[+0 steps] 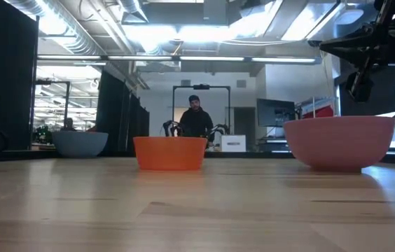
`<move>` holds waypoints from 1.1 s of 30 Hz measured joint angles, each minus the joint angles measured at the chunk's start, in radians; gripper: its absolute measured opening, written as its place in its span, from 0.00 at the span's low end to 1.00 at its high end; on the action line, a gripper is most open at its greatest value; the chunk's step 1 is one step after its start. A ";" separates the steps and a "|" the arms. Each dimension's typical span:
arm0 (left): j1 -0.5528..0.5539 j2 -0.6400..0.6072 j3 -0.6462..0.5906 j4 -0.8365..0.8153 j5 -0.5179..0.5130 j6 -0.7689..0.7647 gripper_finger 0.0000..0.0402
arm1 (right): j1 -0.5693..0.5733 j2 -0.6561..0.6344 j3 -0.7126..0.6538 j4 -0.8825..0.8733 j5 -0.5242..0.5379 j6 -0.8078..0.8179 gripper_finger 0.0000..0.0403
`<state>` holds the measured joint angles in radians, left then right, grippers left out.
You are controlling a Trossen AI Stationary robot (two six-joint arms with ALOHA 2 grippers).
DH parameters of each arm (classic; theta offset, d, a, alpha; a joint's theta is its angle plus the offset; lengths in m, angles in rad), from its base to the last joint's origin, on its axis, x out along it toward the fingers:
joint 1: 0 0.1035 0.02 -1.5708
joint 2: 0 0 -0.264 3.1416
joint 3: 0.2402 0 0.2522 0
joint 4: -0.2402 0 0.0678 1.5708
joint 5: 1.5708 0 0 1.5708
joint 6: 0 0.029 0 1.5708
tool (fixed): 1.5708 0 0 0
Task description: Nest bowls inside each other
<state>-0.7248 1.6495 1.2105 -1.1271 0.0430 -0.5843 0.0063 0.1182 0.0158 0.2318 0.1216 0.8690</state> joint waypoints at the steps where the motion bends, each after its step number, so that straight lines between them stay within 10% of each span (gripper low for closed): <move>1: 0.017 -0.006 0.007 -0.012 0.005 -0.006 0.01 | 0.000 0.000 0.000 0.002 -0.002 -0.001 0.00; 7: 0.139 -0.050 0.059 -0.086 0.035 -0.050 0.00 | 0.000 0.000 0.000 0.014 -0.017 -0.011 0.00; 20: 0.838 -0.050 0.316 0.071 0.056 -0.098 0.00 | 0.000 0.000 0.000 0.141 -0.152 -0.088 0.00; 33: 1.071 0.191 0.315 0.278 0.078 0.014 0.00 | 0.000 0.000 0.000 0.179 -0.217 -0.060 0.00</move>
<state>0.3458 1.8410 1.5259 -0.8496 0.1210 -0.5700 0.0063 0.1181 0.0154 0.4111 -0.0950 0.8086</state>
